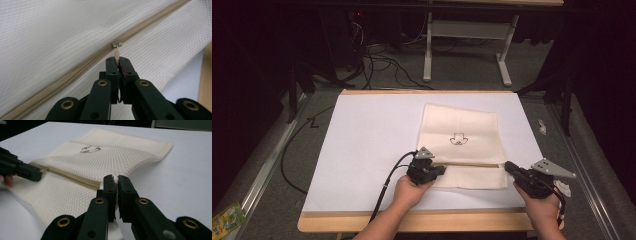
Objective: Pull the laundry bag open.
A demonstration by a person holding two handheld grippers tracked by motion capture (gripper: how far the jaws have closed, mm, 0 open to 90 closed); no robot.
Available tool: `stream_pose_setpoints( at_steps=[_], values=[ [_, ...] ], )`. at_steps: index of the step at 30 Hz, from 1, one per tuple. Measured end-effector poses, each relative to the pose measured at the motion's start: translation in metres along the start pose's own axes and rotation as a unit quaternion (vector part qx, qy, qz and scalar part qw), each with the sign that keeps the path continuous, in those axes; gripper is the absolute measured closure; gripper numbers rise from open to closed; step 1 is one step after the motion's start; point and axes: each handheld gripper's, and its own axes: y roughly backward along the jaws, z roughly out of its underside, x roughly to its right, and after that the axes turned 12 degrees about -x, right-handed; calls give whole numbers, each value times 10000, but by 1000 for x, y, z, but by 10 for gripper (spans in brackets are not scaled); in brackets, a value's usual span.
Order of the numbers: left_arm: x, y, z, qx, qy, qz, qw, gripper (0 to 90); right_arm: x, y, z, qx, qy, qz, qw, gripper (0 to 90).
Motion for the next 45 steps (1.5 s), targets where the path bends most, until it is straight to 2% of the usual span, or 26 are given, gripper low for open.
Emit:
stream_pose_setpoints(
  at_steps=[4,6,7,8,9,11,12,13,14,16,20,21,24,27,29,34,37,40,43,45],
  values=[
    [-19,20,6,126,244,-198,9994,879,9,4,1,45,-54,93,9999,869],
    [-23,24,8,140,276,-254,9992,879,11,4,1,53,-87,111,9999,869],
    [-29,30,12,128,347,-369,9986,879,17,5,1,75,-121,177,9997,869],
    [-29,30,12,128,347,-369,9986,878,17,5,1,75,-121,177,9997,869],
    [-33,37,17,122,399,-436,9982,879,22,5,2,72,-189,227,9995,868],
    [-35,44,22,59,408,-513,9978,879,27,4,2,47,-233,279,9993,868],
    [-35,47,26,20,371,-542,9978,879,28,3,3,28,-256,275,9993,868],
    [-34,49,30,-53,252,-633,9977,879,29,2,3,10,-263,270,9993,868],
    [-33,50,33,-130,176,-751,9969,879,29,0,2,-21,-224,236,9995,868],
    [-33,52,39,-238,131,-818,9963,879,25,-4,1,-85,-116,223,9996,868],
    [-39,57,42,-144,251,-743,9968,879,16,-8,-2,-112,-47,245,9996,868],
    [-40,60,41,-44,279,-681,9973,879,16,-7,-3,-106,-56,254,9996,868],
    [-39,62,40,-26,237,-650,9976,879,17,-7,-2,-85,-91,267,9996,867],
    [-34,65,39,-115,131,-555,9983,877,18,-7,0,-118,-117,282,9995,865],
    [-28,68,39,-160,-64,-638,9978,877,19,-7,2,-187,-93,269,9994,862],
    [-25,67,41,-212,-41,-575,9981,875,20,-11,9,-372,-26,192,9991,855],
    [-25,62,42,-366,-78,-606,9975,872,21,-14,9,-442,0,181,9989,844],
    [-25,60,43,-391,-84,-637,9972,865,21,-19,11,-552,16,189,9983,814],
    [-26,62,43,-303,-54,-610,9977,815,20,-20,12,-611,-37,185,9980,756],
    [-28,66,42,-158,9,-593,9981,692,20,-21,13,-598,-33,98,9982,655]
  ],
)
